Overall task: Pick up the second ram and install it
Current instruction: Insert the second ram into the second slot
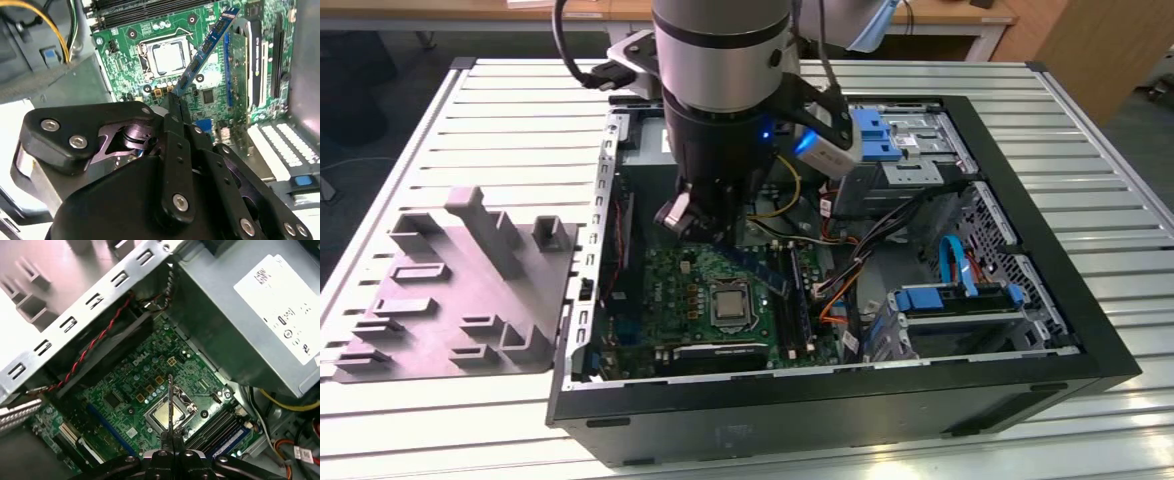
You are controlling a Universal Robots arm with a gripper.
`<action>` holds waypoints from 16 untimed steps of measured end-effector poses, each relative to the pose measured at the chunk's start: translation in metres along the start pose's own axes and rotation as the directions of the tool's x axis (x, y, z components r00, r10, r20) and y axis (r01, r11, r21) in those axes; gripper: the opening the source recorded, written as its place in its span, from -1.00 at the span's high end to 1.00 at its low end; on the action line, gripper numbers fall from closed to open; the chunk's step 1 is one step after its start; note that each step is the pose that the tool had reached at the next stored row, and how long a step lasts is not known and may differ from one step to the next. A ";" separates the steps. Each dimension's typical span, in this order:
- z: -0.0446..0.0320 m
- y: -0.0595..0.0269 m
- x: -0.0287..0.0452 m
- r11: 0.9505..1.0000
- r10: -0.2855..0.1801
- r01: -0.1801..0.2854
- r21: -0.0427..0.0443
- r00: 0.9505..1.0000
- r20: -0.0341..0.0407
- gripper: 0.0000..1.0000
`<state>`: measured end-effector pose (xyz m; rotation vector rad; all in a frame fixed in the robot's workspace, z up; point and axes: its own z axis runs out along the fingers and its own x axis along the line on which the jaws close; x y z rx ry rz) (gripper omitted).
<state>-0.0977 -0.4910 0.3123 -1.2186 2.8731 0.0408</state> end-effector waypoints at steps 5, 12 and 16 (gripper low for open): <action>0.0005 0.0000 0.0000 0.996 0.090 -0.090 0.003 0.996 0.002 0.76; 0.0011 0.0000 0.0000 0.976 0.217 -0.217 0.006 0.976 0.004 0.76; 0.0015 0.0000 0.0001 0.958 0.286 -0.286 0.008 0.958 0.006 0.76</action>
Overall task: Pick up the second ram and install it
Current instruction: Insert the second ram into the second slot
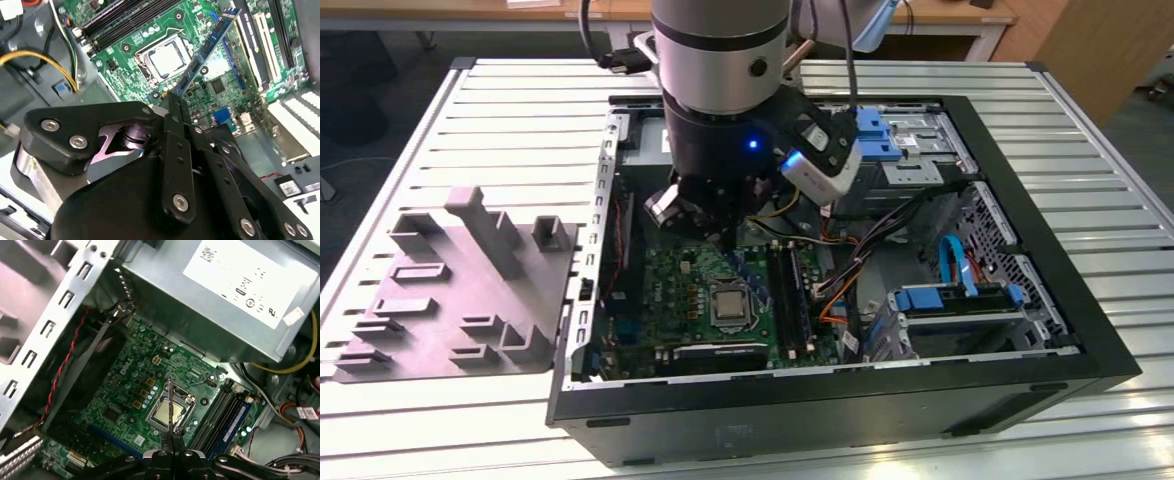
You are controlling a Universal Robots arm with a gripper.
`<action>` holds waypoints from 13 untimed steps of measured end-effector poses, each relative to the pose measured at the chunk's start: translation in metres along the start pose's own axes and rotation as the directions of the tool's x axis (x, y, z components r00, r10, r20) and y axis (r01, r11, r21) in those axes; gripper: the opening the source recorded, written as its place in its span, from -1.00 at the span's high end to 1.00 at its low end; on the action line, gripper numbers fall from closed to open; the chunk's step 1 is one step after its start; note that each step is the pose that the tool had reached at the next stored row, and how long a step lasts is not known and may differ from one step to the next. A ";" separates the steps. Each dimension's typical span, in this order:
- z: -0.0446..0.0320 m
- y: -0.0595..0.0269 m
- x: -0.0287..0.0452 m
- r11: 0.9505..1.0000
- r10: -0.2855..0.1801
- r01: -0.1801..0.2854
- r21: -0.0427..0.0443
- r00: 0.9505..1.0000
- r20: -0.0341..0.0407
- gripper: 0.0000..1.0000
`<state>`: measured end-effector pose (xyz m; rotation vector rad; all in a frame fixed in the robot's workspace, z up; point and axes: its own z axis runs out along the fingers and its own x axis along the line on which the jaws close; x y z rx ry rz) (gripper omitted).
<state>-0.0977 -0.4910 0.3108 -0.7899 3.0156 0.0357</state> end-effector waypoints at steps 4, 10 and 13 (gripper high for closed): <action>0.0004 0.0000 0.0000 0.997 0.074 -0.074 0.002 0.997 0.001 0.76; 0.0010 0.0000 0.0000 0.983 0.182 -0.182 0.005 0.983 0.003 0.76; 0.0012 0.0000 0.0000 0.972 0.235 -0.235 0.006 0.972 0.005 0.76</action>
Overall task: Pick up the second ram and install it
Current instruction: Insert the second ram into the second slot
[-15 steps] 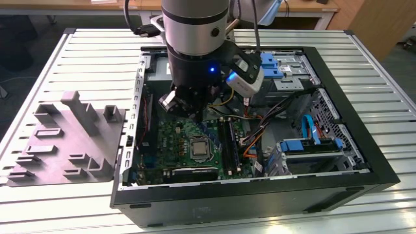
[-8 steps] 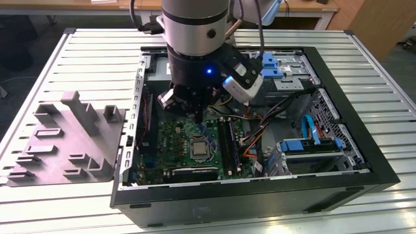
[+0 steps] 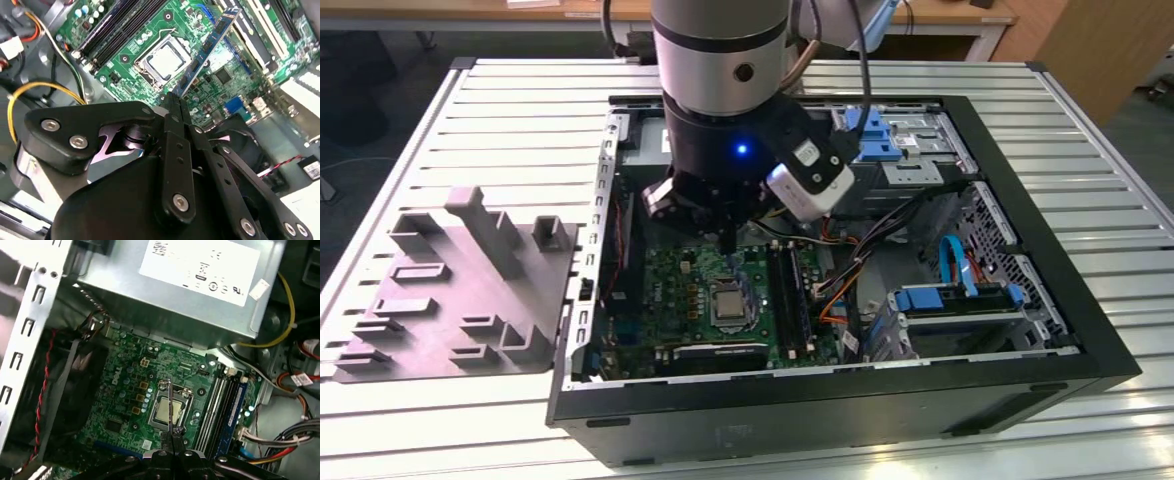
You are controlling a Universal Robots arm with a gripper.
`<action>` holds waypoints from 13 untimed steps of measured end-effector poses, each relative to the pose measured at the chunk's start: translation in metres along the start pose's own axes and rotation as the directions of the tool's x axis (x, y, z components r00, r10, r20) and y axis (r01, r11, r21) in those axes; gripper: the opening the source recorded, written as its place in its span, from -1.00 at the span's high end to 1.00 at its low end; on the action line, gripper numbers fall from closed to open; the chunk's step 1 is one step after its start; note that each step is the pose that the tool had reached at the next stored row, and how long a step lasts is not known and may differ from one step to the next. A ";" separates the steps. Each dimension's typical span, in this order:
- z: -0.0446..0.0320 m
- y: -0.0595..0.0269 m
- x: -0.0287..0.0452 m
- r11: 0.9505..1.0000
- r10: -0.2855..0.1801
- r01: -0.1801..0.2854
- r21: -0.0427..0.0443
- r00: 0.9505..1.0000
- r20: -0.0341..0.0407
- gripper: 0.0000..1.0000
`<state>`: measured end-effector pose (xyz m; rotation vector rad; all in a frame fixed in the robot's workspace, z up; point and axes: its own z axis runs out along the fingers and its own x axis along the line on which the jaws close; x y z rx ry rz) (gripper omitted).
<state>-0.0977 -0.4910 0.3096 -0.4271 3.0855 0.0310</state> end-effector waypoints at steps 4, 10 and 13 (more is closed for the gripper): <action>0.0004 0.0000 0.0000 0.997 0.073 -0.073 0.002 0.997 0.001 0.76; 0.0012 0.0000 0.0000 0.983 0.181 -0.181 0.005 0.984 0.003 0.76; 0.0016 0.0000 0.0000 0.972 0.234 -0.234 0.006 0.972 0.005 0.76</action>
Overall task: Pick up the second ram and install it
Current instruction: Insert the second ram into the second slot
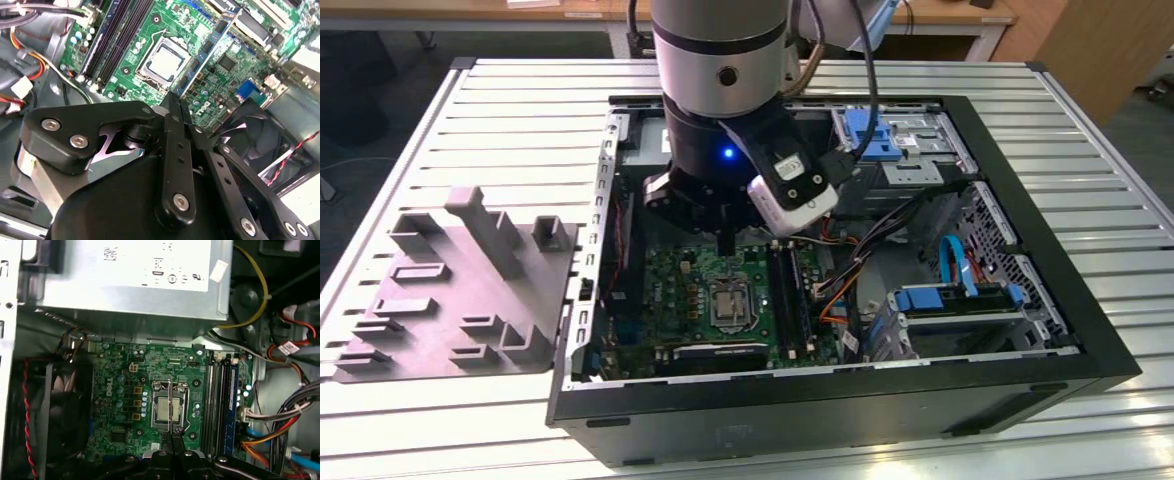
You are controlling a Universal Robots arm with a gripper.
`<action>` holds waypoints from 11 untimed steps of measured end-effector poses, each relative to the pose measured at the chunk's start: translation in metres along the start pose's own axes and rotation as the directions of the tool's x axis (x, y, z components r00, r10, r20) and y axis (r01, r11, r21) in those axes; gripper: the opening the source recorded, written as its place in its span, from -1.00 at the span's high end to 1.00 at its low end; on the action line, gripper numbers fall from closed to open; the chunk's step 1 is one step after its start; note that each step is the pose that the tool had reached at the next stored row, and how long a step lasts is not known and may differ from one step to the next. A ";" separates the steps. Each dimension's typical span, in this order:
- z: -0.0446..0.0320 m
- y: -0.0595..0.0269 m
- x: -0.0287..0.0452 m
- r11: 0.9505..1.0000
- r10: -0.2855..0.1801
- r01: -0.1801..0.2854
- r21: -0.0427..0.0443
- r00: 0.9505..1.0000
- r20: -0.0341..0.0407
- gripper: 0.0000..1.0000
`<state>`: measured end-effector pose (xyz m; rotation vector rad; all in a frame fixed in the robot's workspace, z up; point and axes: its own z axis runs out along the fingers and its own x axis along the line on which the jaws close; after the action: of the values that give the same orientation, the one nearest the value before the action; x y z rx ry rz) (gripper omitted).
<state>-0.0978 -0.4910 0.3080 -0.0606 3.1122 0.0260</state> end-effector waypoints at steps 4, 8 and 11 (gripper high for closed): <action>0.0002 -0.0001 0.0000 0.999 0.051 -0.051 0.002 0.999 0.001 0.76; 0.0003 0.0000 0.0000 0.999 0.052 -0.052 0.001 0.999 0.001 0.76; 0.0005 0.0000 -0.0003 0.999 0.052 -0.052 0.001 0.999 0.001 0.76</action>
<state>-0.0975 -0.4909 0.3075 0.0204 3.1123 0.0249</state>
